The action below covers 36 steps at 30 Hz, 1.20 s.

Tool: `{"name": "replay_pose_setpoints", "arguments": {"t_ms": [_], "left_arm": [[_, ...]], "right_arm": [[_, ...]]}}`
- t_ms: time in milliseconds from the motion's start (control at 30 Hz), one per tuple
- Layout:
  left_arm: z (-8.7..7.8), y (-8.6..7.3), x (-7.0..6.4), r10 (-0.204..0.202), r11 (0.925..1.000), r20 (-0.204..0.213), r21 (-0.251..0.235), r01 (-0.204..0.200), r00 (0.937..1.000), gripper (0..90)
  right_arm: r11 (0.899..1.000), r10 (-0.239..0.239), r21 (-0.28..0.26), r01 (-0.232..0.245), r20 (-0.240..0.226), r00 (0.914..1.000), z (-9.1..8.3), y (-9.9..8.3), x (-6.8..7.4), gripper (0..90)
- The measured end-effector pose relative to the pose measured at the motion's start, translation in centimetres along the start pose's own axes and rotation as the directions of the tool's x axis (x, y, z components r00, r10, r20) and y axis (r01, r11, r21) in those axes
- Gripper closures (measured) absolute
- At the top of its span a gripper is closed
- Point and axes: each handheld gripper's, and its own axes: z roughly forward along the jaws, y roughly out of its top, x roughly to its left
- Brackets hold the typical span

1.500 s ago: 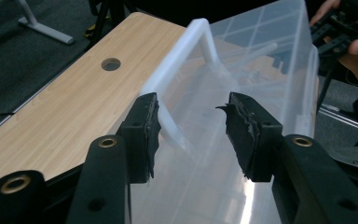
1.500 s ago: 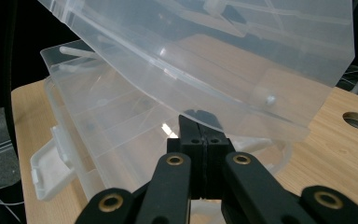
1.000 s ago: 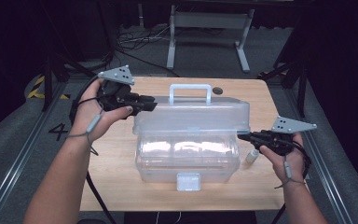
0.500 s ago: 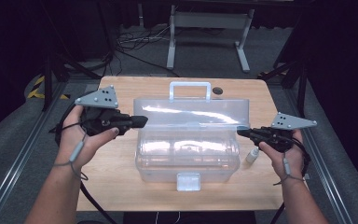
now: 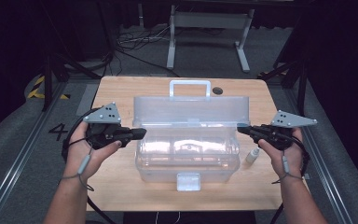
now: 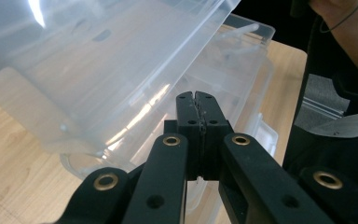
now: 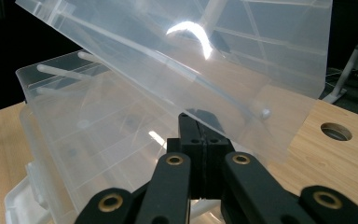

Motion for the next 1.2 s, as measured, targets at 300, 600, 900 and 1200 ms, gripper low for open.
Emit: {"name": "replay_pose_setpoints", "arguments": {"t_ms": [300, 600, 900, 1200], "left_arm": [[1.2, -1.2, 1.0, -0.049, 0.9988, -0.062, -0.003, 0.049, 0.9969, 89.7], [2.3, -2.0, 2.1, -0.093, 0.9957, -0.111, -0.017, 0.091, 0.9895, 89.7], [2.8, -2.3, 2.6, -0.120, 0.9913, -0.126, -0.070, 0.112, 0.9847, 89.7], [3.0, -2.2, 2.9, -0.137, 0.9872, -0.137, -0.101, 0.124, 0.9811, 89.8]], "right_arm": [[1.000, 0.014, -0.012, -0.014, 0.002, 0.9999, 0.0, 0.0, 0.0, 90.0], [1.000, 0.008, -0.011, -0.008, 0.001, 1.0000, 0.0, -0.1, 0.1, 90.0], [1.000, 0.004, -0.006, -0.004, 0.012, 0.9999, 0.3, -0.3, 0.0, 90.0], [1.000, 0.002, -0.003, -0.002, 0.010, 0.9999, 0.5, -0.4, 0.0, 90.0]]}}
